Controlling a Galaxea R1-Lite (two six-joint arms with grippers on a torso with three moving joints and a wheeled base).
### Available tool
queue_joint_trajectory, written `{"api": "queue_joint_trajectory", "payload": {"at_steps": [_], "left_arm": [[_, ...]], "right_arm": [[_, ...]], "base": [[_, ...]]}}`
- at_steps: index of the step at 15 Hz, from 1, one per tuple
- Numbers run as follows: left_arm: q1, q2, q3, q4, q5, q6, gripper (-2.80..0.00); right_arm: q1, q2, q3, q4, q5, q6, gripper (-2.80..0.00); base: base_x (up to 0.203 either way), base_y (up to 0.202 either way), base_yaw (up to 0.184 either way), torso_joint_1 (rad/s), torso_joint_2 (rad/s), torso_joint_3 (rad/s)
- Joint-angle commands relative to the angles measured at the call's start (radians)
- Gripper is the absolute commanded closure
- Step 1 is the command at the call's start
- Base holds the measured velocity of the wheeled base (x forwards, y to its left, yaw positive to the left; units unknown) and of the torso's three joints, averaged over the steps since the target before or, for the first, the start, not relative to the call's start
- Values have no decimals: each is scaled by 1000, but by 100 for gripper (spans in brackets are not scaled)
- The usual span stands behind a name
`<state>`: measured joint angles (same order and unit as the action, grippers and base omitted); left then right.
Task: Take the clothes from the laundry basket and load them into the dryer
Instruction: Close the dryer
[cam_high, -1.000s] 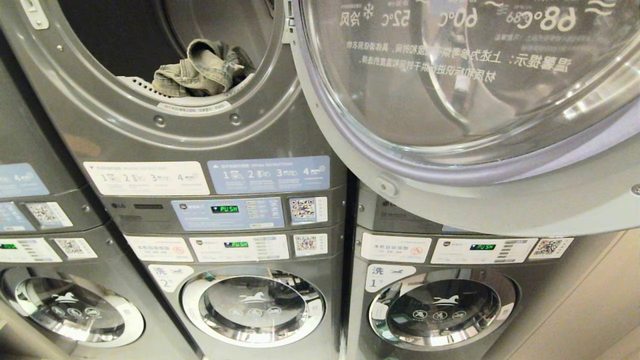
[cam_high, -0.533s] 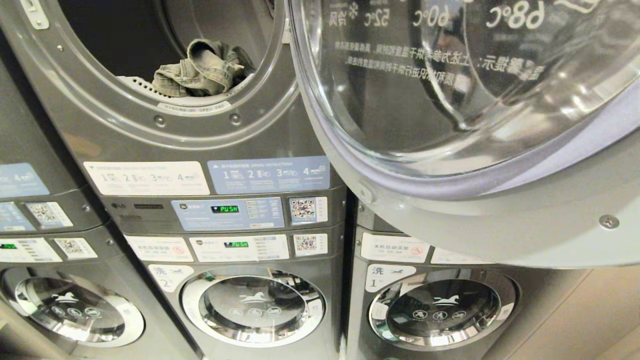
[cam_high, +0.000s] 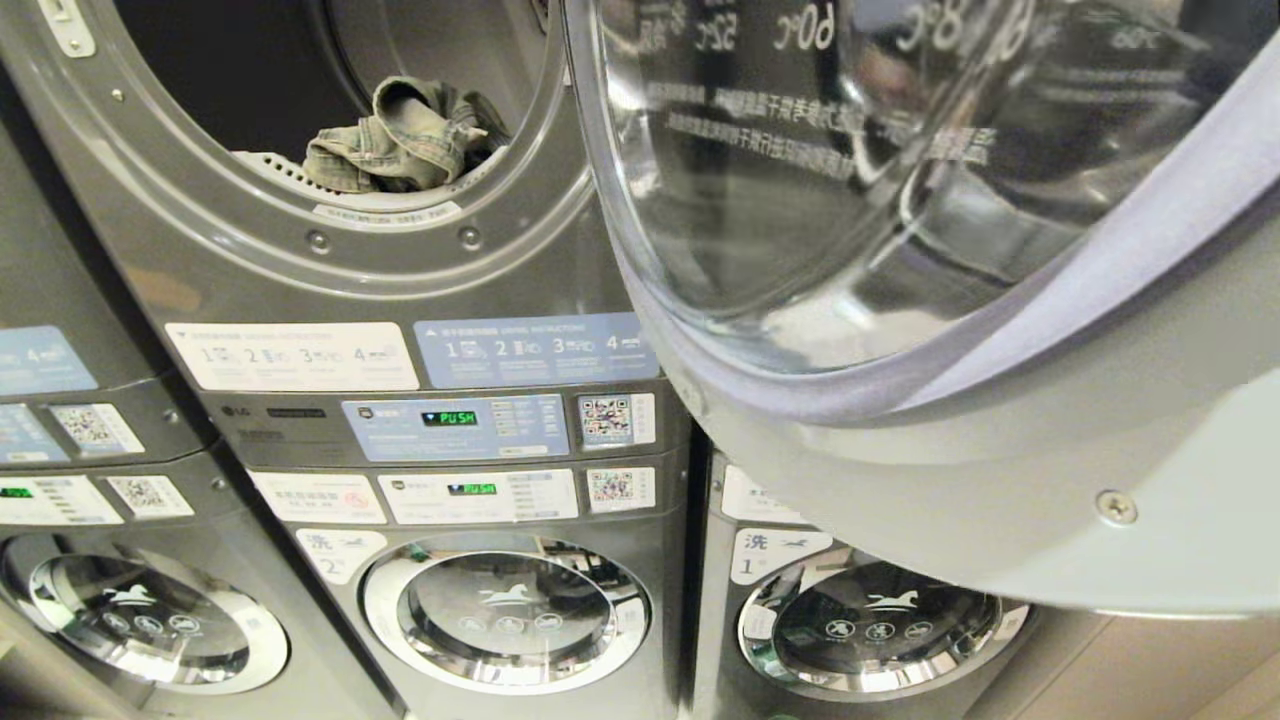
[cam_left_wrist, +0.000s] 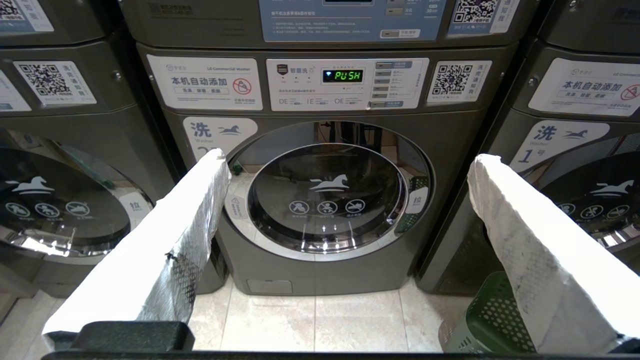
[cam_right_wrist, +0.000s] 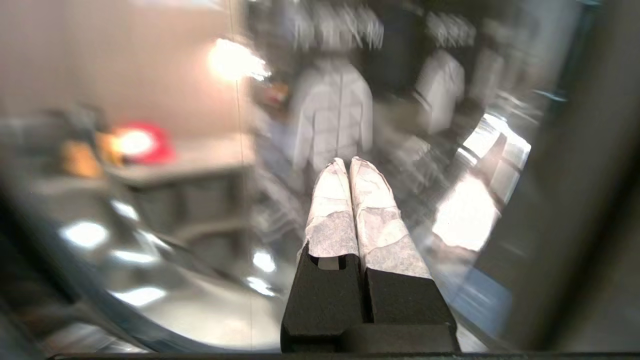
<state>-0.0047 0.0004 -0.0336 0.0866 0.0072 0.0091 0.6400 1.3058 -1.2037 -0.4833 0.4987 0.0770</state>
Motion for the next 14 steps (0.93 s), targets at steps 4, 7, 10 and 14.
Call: {"api": "queue_joint_trajectory", "payload": {"at_steps": [4,7,10,14], "left_arm": [[0,-2,0,1,0,0,-280],[0,-1,0,1,0,0,-280],[0,-2,0,1,0,0,-280],[0,-2,0,1,0,0,-280]], "right_arm": [[102,66,-66,-12,85,68,0],[118,76,-64,-12,97,70,0],[117,71,-71,-12,95,73,0],[35,167,-36,-8,61,68,0]], "base": [[0,0,0,0,0,0],[0,0,0,0,0,0],[0,0,0,0,0,0],[0,0,0,0,0,0]]}}
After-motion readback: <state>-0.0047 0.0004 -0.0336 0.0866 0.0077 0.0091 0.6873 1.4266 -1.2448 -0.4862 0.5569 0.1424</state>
